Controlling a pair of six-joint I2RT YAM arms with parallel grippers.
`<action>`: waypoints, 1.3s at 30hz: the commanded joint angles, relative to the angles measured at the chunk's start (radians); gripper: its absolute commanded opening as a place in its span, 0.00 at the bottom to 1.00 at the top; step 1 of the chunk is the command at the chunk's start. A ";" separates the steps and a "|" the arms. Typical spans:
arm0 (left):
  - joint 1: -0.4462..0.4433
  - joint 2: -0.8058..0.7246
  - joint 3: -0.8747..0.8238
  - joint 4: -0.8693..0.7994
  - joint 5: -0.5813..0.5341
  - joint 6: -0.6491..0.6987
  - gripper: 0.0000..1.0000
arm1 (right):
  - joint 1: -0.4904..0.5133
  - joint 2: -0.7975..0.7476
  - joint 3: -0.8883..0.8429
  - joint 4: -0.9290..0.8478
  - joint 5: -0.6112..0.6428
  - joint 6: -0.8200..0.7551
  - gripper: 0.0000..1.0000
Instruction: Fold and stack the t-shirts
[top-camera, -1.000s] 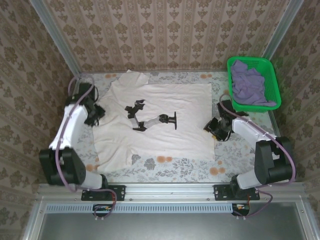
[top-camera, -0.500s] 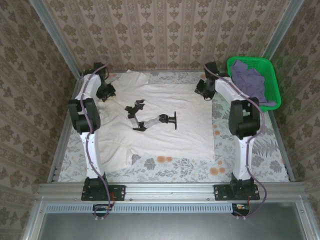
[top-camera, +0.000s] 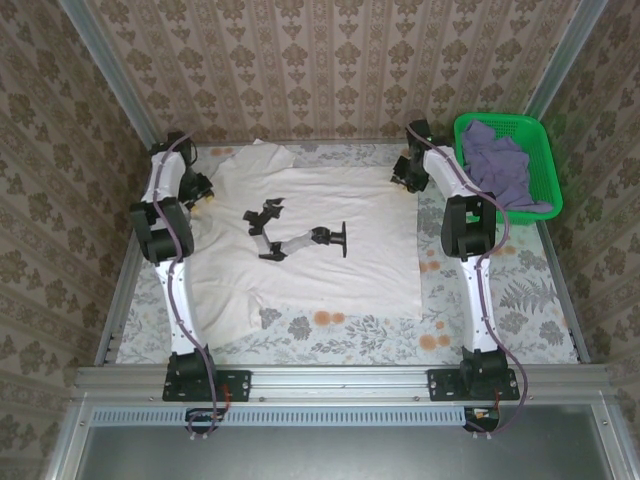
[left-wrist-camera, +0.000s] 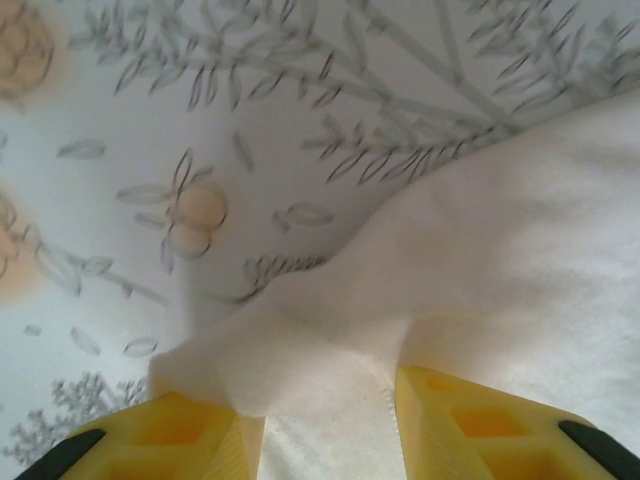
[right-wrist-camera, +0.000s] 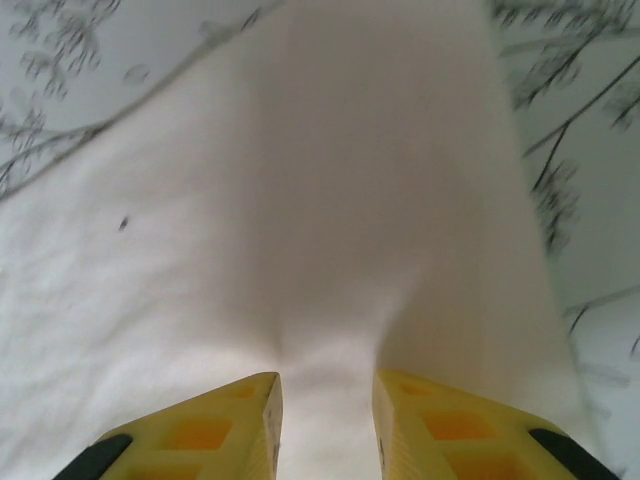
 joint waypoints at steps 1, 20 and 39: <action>0.009 0.067 0.074 0.015 0.016 0.011 0.43 | -0.018 0.095 0.162 -0.138 0.021 -0.016 0.35; -0.096 -0.697 -0.653 0.145 -0.107 -0.015 0.73 | -0.029 -0.035 0.771 -0.752 0.060 -0.219 0.63; -0.277 -1.379 -1.484 -0.013 -0.104 -0.237 0.47 | -0.205 -0.635 0.063 -0.797 -0.033 -0.246 0.66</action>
